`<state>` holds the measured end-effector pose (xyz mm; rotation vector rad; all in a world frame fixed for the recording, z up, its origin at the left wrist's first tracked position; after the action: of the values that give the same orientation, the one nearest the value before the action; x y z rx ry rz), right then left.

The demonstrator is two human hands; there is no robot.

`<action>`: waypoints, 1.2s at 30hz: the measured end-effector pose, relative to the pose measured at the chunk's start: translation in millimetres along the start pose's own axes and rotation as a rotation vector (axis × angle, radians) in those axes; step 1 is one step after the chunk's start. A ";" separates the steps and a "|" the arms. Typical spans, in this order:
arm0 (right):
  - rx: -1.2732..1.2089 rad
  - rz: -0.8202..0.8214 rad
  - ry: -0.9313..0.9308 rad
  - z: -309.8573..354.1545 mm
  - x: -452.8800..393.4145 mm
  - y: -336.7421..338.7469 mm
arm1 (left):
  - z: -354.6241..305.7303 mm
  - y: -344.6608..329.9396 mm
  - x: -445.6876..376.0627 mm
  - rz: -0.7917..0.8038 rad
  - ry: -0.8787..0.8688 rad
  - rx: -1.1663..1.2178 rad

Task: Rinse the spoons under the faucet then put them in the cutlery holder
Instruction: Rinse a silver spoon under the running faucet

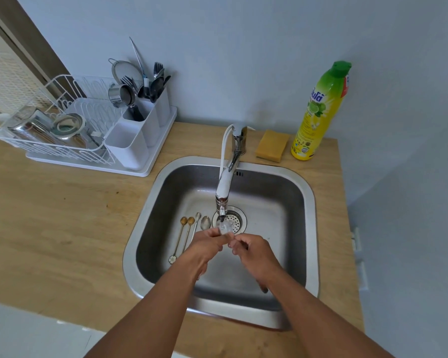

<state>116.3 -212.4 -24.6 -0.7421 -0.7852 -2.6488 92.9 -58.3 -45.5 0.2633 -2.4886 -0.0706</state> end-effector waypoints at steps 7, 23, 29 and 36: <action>0.052 -0.070 0.042 6.8 9.7 5.8 | -0.4 1.4 7.2 -0.191 0.083 0.116; -0.217 0.061 -0.025 9.8 5.8 -1.5 | 2.4 4.9 6.2 -0.055 -0.072 0.155; 0.005 -0.010 0.103 22.8 15.8 -4.5 | -2.0 20.9 8.8 -0.303 -0.013 0.164; 0.441 -0.285 0.165 41.0 18.0 3.3 | -20.1 25.3 9.9 -0.302 -0.167 0.080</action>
<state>118.8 -193.9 16.2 -0.3102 -1.4498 -2.5775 92.8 -35.3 -20.6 0.6911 -2.6002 -0.1220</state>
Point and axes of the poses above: each hand's wrist, its own x-axis away from the middle knuckle, its own y-axis out of the back of the hand, z = x × y, the point moved 10 cm from there along -x, towards the middle knuckle, and after that the axes turned 12 degrees about -y, right-handed, at the moved point
